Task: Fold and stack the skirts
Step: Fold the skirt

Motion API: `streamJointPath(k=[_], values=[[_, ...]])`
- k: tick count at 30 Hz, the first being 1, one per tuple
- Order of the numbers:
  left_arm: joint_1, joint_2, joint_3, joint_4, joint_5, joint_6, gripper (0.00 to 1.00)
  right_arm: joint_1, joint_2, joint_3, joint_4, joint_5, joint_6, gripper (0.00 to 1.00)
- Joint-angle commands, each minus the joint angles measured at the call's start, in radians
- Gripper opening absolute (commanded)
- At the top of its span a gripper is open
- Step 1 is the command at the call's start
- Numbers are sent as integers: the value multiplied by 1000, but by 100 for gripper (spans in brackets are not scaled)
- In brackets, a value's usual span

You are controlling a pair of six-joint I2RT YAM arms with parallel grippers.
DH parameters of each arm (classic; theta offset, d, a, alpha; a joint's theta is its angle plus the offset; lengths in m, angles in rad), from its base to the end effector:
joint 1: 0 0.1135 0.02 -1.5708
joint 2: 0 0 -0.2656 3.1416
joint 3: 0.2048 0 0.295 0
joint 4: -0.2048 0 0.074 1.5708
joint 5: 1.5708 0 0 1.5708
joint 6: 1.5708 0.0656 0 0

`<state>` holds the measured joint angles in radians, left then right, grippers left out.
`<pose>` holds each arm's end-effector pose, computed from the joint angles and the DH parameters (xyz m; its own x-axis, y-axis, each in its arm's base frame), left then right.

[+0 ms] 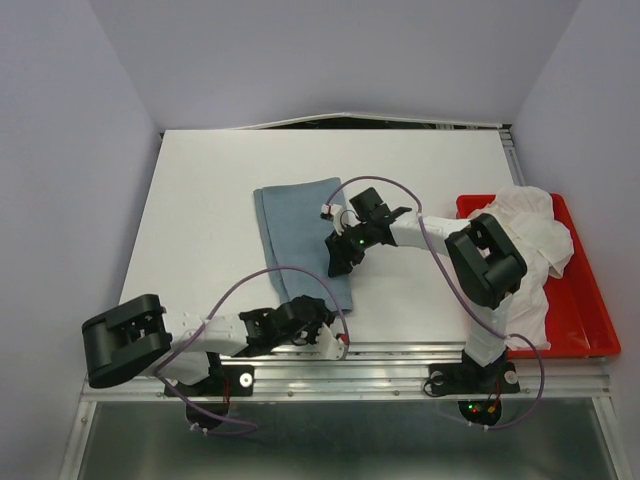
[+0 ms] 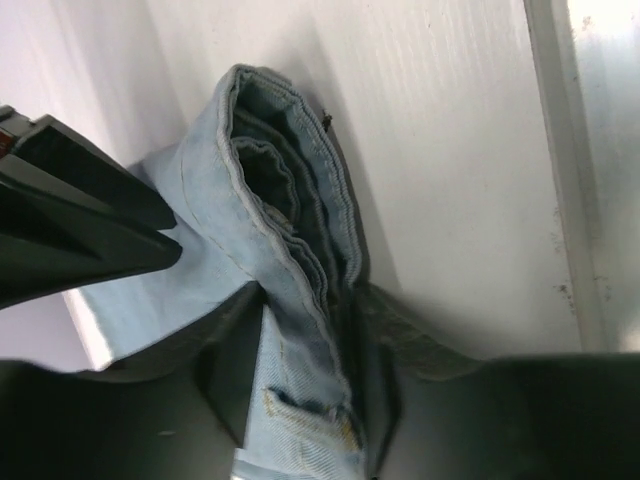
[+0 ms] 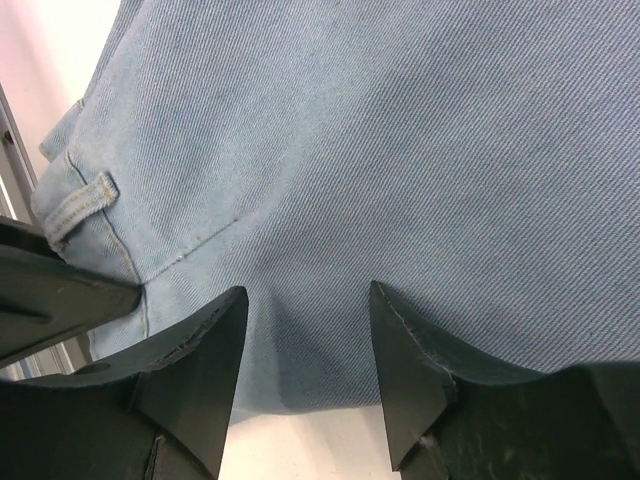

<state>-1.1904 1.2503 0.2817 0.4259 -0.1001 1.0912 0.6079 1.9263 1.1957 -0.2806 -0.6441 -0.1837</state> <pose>0.1058 -0.2470 0.0896 0.7030 0.6195 -0.3493 0.5817 -0.2183 0.7835 0.3343 0.2806 0.1073 -0.5527 -0.5625 -0.6149 -0.8333 0.3779 0.4034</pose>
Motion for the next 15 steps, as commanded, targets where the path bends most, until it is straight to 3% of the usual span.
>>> streamJointPath(k=[1, 5, 6, 7, 8, 12, 15], values=[[-5, -31, 27, -110, -12, -129, 44, 12, 53, -50, -45, 21, -7, 58], [-3, -109, 68, -203, 17, -151, 28, 12, 40, -48, -49, 17, 4, 58], [-5, -124, 86, -272, 36, -166, 21, 12, 28, -41, -49, 12, 12, 59], [-3, -129, 106, -298, 42, -178, 7, 12, 20, -33, -51, 9, 23, 59], [-3, -132, 144, -324, 46, -194, 2, 12, 13, -24, -57, 4, 27, 61], [-3, -161, 221, -493, 183, -235, 0, 12, -38, 37, -69, 44, 67, 77], [-3, -178, 280, -597, 294, -284, 0, -6, -58, 149, -69, 121, 84, 83]])
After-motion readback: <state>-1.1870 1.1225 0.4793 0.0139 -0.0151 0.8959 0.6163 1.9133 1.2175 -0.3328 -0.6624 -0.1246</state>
